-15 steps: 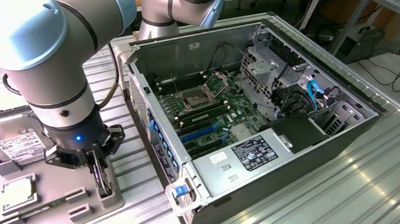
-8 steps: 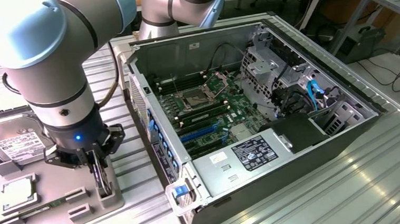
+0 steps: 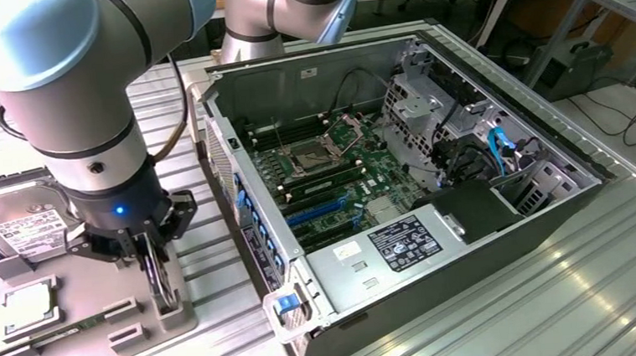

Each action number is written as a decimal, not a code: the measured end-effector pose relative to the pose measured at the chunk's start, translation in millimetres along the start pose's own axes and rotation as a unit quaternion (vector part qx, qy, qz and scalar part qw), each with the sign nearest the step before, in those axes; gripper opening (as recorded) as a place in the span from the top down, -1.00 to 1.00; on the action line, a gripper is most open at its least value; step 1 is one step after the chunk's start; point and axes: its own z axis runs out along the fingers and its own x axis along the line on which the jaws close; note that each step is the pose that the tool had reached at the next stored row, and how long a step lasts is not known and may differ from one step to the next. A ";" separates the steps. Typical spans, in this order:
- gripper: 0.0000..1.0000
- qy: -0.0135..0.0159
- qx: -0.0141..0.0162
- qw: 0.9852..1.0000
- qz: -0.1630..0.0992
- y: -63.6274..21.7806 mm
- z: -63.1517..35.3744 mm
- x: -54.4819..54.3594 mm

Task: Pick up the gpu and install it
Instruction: 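Pick up the gpu and move the gpu toward the slot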

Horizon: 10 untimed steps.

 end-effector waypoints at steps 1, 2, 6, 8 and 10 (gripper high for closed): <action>0.44 0.000 0.000 1.000 0.000 0.0 -1.1 0.0; 0.44 0.000 0.000 1.000 0.000 0.0 -1.7 -0.1; 0.44 0.000 0.000 1.000 0.000 -0.1 -3.7 -0.1; 0.44 0.000 0.000 1.000 0.000 0.0 -5.7 -0.2; 0.44 0.000 0.000 1.000 0.000 0.0 -7.4 -0.2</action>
